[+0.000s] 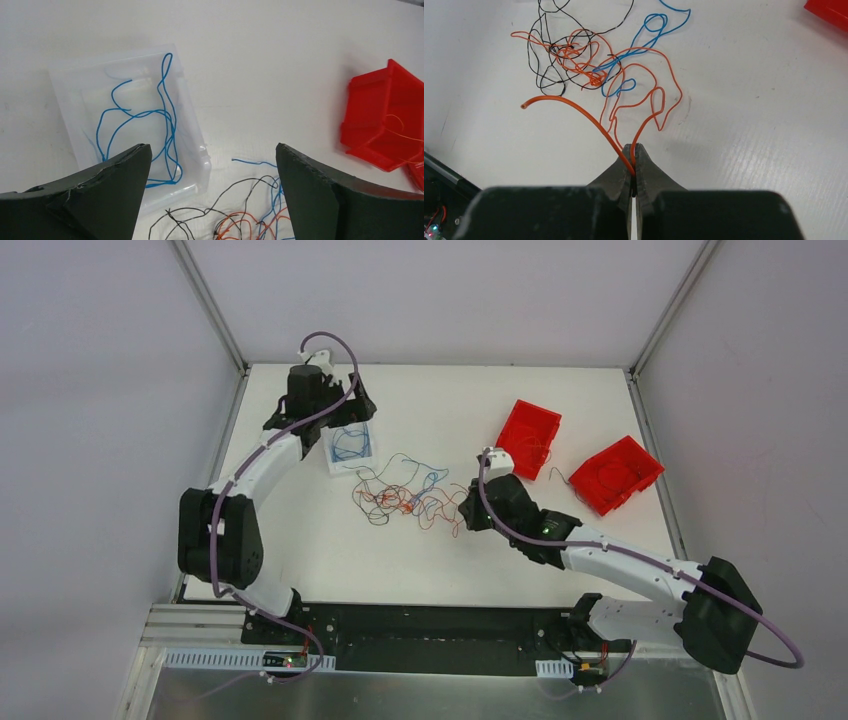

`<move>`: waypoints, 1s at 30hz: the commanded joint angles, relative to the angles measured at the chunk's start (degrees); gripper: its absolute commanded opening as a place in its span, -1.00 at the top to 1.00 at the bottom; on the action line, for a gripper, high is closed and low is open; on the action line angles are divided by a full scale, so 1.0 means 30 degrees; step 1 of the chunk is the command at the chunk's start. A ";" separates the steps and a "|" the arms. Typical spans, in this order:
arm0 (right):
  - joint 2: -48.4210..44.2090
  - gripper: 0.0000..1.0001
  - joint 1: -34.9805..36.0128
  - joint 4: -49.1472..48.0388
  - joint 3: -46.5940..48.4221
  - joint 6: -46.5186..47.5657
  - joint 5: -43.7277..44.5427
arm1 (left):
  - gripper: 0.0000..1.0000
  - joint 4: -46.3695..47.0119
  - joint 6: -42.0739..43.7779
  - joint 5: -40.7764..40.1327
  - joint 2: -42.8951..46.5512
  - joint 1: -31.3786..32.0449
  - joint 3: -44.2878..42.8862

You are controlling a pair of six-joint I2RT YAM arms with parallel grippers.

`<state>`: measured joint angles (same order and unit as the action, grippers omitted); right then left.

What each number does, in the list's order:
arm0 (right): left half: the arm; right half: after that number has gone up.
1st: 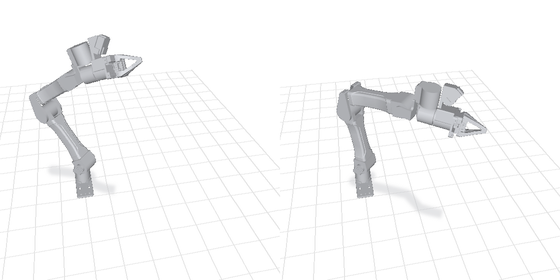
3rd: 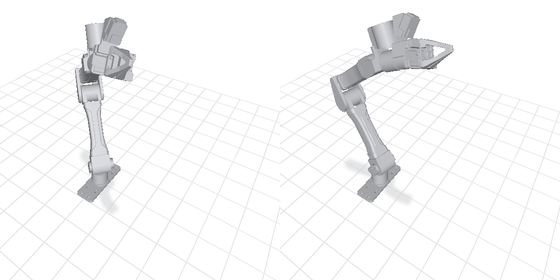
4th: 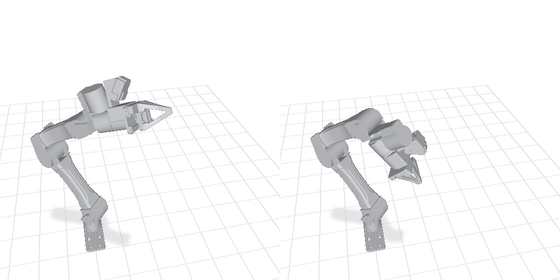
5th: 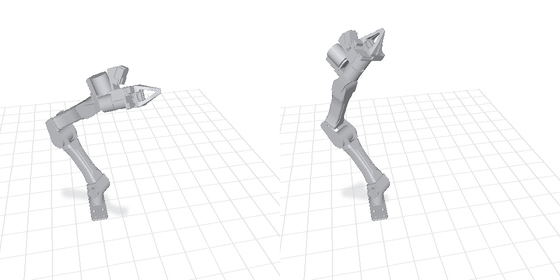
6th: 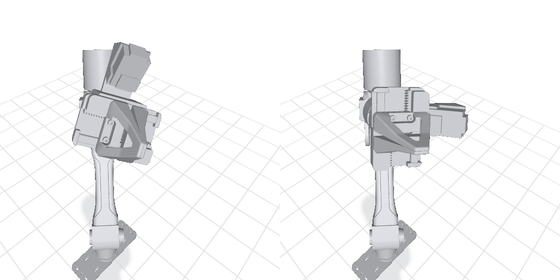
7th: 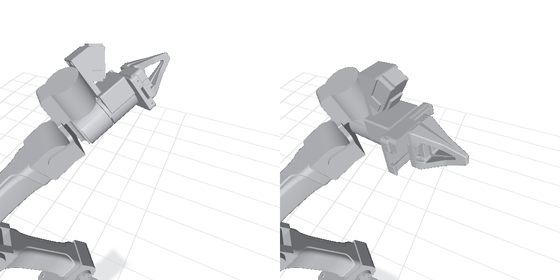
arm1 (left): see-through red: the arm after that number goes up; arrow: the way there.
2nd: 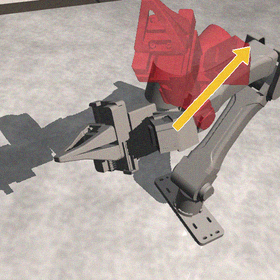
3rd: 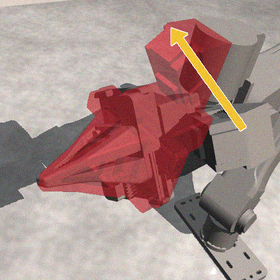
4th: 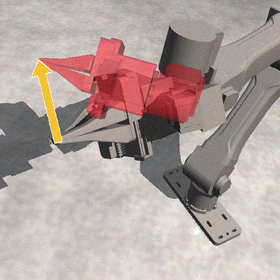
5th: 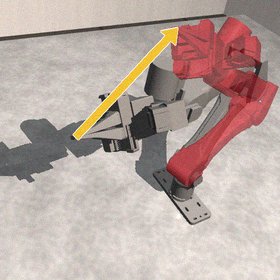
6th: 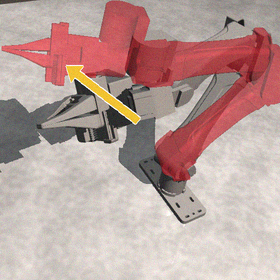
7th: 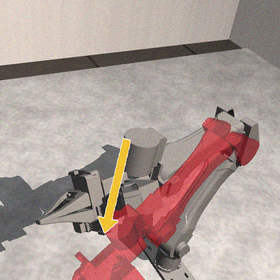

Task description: Untangle the cables

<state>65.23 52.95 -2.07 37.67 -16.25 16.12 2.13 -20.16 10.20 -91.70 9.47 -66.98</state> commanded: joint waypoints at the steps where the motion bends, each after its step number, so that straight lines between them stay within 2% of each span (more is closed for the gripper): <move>1: -0.0244 1.00 -0.0249 0.2688 0.1663 -0.0649 -0.1208 | -0.98 -0.1033 -0.0048 0.0264 0.2280 0.0158 -0.0299; 6: -0.0673 1.00 -0.0318 0.3286 0.1334 -0.1390 -0.1658 | -0.98 -0.2248 -0.0415 -0.0331 0.4813 0.0493 0.0660; 11: -0.0550 0.97 -0.0394 0.4780 0.1859 -0.1758 -0.2857 | -0.98 -0.4569 -0.4427 -0.2174 0.7998 0.0533 0.2547; 13: -0.0532 0.96 -0.0394 0.5349 0.2167 -0.1789 -0.3355 | -0.98 -0.5926 -0.4915 -0.0843 0.8722 0.0534 0.2883; 16: -0.0939 0.95 -0.0396 0.5860 0.2495 -0.1894 -0.3761 | -0.98 -0.6331 -0.5028 0.2374 0.9763 0.0556 0.4104; 19: -0.1594 0.94 -0.0402 0.6434 0.2836 -0.2142 -0.3906 | -0.98 -0.6549 -0.5520 0.3362 1.1040 0.0888 0.5706; 30: -0.4256 0.92 -0.0371 0.9041 0.3278 -0.4809 -0.4303 | -0.96 -0.7478 -0.7341 0.2441 1.3956 0.5421 0.9100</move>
<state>56.29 51.94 20.53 46.00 -25.74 3.99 -19.64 -38.13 17.54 -52.60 22.92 -41.34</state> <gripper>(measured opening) 0.039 0.982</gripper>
